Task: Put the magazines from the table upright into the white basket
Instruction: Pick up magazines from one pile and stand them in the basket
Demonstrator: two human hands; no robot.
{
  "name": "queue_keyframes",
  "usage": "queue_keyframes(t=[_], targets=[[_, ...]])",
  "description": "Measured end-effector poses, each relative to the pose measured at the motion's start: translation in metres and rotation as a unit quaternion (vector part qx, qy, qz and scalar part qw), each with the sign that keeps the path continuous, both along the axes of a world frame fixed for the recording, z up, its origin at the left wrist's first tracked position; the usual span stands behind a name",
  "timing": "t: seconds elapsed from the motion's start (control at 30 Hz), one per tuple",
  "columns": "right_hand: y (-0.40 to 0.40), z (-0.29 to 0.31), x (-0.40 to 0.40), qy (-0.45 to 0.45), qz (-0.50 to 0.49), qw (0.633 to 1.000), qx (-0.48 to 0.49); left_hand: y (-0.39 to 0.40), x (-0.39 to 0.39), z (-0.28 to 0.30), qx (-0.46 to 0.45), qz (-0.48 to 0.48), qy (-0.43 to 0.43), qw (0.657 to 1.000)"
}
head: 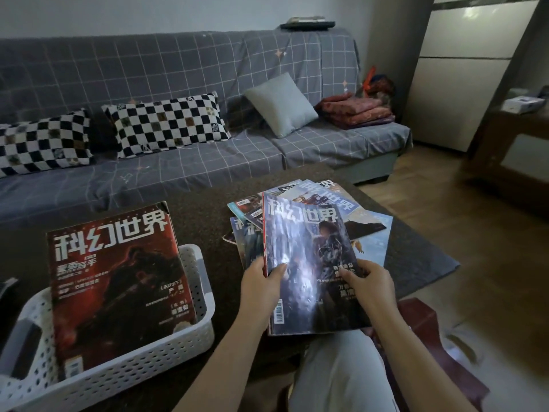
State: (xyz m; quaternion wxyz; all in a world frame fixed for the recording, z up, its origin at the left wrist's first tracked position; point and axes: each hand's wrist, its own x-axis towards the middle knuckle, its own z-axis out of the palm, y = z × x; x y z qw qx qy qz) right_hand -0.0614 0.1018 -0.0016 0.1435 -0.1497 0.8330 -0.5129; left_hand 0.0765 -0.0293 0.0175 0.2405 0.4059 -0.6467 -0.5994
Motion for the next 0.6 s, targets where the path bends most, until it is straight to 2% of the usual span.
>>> queue_keyframes(t=[0.2, 0.43, 0.6], targets=[[-0.004, 0.043, 0.018, -0.088, 0.053, 0.985, -0.136, -0.010, 0.037, 0.045, -0.071, 0.006, 0.056, 0.996], [-0.041, 0.089, 0.055, -0.159, 0.169, 0.949, -0.214, -0.048, 0.112, 0.086, -0.067, 0.023, 0.114, 0.991], [-0.093, 0.102, 0.098, -0.118, 0.230, 0.940, -0.221, -0.083, 0.174, 0.089, -0.055, 0.080, 0.119, 0.988]])
